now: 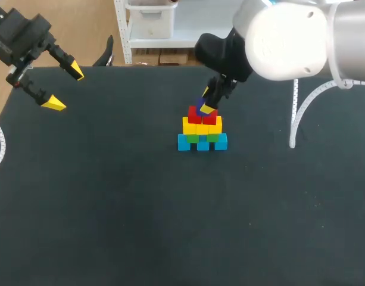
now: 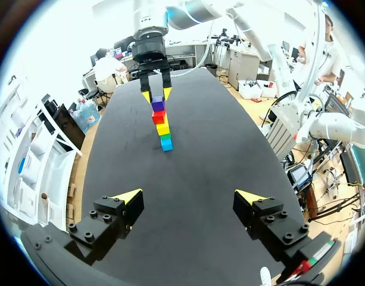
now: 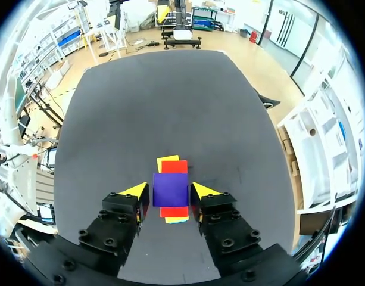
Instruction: Place the blue cubes, place green cubes on the blue cubes, place the yellow cubes on the green cubes, then place the red cubes on the yellow cubes, and place purple cube on the red cubes.
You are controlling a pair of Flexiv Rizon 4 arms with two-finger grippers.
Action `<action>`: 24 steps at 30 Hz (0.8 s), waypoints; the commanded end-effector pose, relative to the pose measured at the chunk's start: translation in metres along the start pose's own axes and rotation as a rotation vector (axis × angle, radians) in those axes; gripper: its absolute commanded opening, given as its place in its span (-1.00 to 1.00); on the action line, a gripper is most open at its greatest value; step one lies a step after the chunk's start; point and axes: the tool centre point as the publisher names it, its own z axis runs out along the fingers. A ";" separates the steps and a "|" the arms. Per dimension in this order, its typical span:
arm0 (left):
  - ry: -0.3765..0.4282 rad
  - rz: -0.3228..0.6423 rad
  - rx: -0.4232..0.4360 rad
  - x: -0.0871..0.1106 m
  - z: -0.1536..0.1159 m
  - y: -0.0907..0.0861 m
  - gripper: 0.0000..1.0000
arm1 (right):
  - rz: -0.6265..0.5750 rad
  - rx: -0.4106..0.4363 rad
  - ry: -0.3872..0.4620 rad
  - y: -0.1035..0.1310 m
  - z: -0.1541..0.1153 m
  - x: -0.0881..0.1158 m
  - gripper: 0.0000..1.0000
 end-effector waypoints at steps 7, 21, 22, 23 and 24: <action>0.000 0.002 0.004 0.001 0.000 0.002 1.00 | 0.010 0.018 0.000 -0.006 -0.004 0.002 1.00; 0.000 0.002 0.004 0.001 0.000 0.002 1.00 | 0.214 0.156 -0.106 -0.042 -0.058 0.072 1.00; 0.000 0.002 0.004 0.001 0.000 0.002 1.00 | 0.215 0.158 -0.107 -0.043 -0.061 0.078 1.00; 0.000 0.002 0.004 0.001 0.000 0.002 1.00 | 0.208 0.153 -0.120 -0.043 -0.063 0.083 1.00; 0.000 0.002 0.004 0.001 0.000 0.002 1.00 | 0.211 0.143 -0.127 -0.044 -0.065 0.088 1.00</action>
